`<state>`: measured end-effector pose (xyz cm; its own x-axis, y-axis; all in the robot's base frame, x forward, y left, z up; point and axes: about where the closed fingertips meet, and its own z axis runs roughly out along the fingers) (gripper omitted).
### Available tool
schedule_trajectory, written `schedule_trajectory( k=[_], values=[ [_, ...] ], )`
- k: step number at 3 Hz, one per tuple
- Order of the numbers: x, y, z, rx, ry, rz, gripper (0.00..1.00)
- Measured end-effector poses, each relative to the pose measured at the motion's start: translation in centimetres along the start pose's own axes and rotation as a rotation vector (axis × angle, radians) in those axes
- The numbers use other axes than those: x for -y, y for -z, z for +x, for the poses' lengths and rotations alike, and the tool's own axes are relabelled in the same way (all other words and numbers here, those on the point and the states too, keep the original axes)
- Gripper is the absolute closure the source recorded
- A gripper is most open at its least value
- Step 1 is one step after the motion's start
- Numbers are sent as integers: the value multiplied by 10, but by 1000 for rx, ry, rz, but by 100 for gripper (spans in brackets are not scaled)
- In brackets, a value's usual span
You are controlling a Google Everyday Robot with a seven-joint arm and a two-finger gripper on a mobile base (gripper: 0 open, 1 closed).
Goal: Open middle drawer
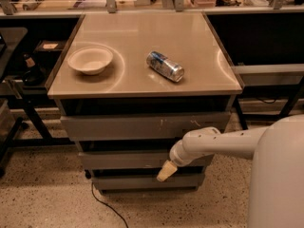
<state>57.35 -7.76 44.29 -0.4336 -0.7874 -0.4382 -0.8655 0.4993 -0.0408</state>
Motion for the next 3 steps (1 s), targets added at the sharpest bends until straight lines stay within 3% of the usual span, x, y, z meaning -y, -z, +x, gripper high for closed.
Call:
schedule_trajectory(
  k=[2,3],
  values=[
    [-5,-26,5,-24,5,-43,0],
    [-14,-30,18,-63,-2,-79,0]
  ],
)
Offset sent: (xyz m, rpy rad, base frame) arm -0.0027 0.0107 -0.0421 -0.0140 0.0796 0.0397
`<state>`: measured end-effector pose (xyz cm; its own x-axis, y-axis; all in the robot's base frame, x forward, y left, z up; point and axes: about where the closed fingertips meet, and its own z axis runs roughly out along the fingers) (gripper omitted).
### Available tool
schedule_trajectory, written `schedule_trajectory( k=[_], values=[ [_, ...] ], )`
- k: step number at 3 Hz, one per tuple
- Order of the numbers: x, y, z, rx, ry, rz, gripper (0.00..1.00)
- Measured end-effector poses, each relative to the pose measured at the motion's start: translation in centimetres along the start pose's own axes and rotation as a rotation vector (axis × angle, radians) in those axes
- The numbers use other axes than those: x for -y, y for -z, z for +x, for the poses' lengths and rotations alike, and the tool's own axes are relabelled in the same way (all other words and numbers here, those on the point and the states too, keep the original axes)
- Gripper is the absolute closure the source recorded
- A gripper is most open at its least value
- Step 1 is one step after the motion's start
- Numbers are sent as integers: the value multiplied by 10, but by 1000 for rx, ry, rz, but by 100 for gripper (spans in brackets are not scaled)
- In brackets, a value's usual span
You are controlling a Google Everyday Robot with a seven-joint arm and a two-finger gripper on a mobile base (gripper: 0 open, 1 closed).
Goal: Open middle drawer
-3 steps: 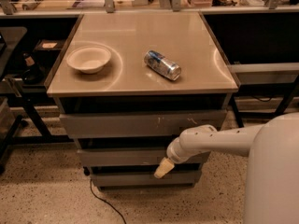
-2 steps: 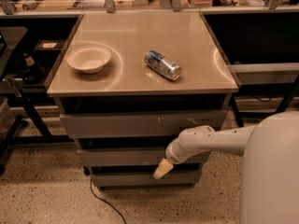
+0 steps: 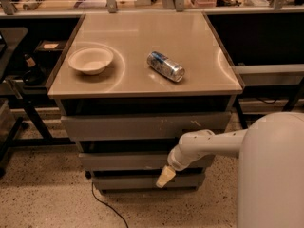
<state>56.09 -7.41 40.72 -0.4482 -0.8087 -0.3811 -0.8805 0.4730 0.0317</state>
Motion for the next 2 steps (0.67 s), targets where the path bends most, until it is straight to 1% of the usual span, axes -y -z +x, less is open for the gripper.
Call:
schedule_trajectory(
  k=[1,2],
  values=[
    [0,3,-1,0,0,0,0],
    [-8,15,10,-7,-26,-16,0]
  ],
)
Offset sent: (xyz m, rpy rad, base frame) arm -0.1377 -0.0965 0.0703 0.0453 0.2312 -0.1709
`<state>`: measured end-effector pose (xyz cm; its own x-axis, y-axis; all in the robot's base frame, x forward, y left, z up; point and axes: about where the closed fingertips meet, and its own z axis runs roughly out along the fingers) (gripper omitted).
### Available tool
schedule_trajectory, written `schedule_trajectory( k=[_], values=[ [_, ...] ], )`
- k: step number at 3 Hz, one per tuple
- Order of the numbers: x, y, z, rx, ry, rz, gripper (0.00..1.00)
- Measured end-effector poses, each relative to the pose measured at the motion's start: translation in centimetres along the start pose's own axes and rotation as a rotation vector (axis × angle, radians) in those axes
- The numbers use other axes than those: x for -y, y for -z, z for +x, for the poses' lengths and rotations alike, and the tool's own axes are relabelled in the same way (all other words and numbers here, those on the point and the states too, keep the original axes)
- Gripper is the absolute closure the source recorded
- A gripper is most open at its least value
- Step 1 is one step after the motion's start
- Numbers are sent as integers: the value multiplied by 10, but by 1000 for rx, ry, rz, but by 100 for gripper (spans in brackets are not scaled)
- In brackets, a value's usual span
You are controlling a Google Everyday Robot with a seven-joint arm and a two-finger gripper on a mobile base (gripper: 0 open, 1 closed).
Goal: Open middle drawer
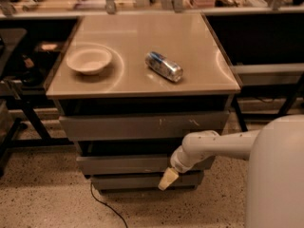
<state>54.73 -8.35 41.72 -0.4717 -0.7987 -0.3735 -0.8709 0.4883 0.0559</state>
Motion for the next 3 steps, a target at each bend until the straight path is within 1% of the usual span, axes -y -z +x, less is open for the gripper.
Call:
schedule_trajectory(
  k=[1,2,3],
  values=[
    [-21,36,30,-13,-70,-6,0],
    [-68,111,94,-37,-238,3,0],
    [-100,160,132,-61,-328,19,0]
  ],
)
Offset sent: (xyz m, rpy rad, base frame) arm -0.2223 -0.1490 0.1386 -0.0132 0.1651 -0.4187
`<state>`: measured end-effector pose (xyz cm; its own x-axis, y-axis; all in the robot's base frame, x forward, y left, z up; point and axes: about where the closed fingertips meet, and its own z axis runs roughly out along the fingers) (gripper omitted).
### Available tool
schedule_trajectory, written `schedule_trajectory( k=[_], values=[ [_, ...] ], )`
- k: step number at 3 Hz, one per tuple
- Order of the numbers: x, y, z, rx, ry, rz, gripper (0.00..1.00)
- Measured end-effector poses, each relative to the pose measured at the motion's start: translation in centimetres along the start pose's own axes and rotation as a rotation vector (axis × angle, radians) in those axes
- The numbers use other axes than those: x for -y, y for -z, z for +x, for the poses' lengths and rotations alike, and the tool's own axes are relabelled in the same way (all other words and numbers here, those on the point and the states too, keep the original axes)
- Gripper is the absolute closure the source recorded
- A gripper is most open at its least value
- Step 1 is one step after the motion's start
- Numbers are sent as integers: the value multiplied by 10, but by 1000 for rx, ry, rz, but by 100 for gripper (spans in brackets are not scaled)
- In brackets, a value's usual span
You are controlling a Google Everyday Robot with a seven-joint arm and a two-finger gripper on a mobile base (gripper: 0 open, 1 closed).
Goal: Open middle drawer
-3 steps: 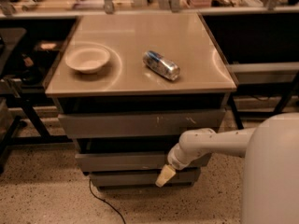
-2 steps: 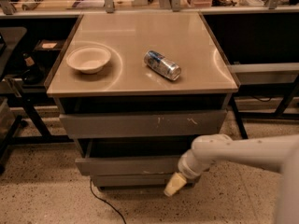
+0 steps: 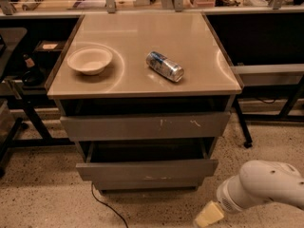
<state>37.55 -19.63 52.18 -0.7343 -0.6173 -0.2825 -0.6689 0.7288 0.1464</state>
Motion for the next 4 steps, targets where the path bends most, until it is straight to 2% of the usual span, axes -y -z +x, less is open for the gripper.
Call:
schedule_trajectory(
  k=[1,2,3,4],
  values=[
    [1,2,-14,27,32,13,0],
    [-4,-26,-66,83,108,-26,0],
    [-13,-55,-112,111,173,-71,0],
    [-21,-83,-149,119,224,-111,0]
  ],
)
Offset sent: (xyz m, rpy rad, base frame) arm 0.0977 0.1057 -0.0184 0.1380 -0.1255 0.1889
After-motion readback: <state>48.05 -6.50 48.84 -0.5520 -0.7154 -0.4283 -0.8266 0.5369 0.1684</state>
